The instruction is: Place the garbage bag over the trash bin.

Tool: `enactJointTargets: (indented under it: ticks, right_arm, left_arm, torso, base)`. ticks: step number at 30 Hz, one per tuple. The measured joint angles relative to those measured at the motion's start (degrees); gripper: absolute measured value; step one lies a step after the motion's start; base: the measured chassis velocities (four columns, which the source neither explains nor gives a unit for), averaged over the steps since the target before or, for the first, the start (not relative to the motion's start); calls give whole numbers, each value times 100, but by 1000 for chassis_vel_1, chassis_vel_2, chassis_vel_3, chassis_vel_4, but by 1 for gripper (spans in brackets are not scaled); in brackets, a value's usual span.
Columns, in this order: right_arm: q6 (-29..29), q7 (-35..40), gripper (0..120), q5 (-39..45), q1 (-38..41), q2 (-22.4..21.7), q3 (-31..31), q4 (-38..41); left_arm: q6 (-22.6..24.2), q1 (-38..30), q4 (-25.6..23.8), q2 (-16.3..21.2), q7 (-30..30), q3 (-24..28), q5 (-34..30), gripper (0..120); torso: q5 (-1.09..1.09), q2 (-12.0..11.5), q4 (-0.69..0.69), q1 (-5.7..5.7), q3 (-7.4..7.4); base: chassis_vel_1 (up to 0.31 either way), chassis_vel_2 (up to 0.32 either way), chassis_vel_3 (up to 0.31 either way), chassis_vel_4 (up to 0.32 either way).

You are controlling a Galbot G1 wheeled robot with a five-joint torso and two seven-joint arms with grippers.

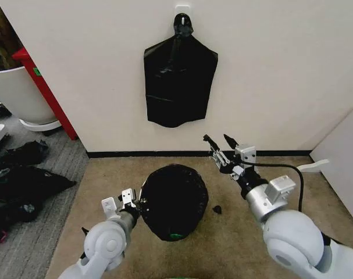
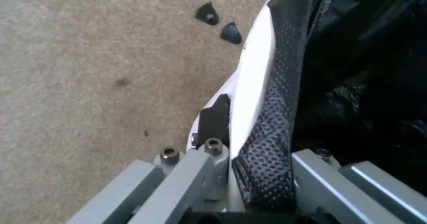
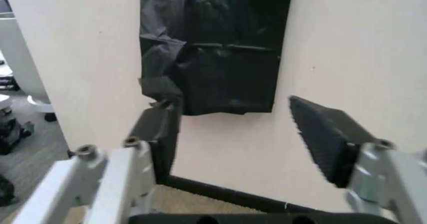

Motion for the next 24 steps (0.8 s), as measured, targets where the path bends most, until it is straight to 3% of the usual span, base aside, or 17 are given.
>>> enactJointTargets:
  ticks: [10,24]
  right_arm:
    - [13,-30,97,-295,-296,432,48,-117]
    - [16,-9,100,-234,-297,438,56,-134]
  left_arm:
    - [-143,-76,225,-32,348,100,218,34]
    - [-247,165,-360,305,557,-99,476,84]
  torso:
    - [0,0,1,0,0]
    - [-1,0,0,0,1]
  base:
    - [0,0,0,0]
    - [0,0,0,0]
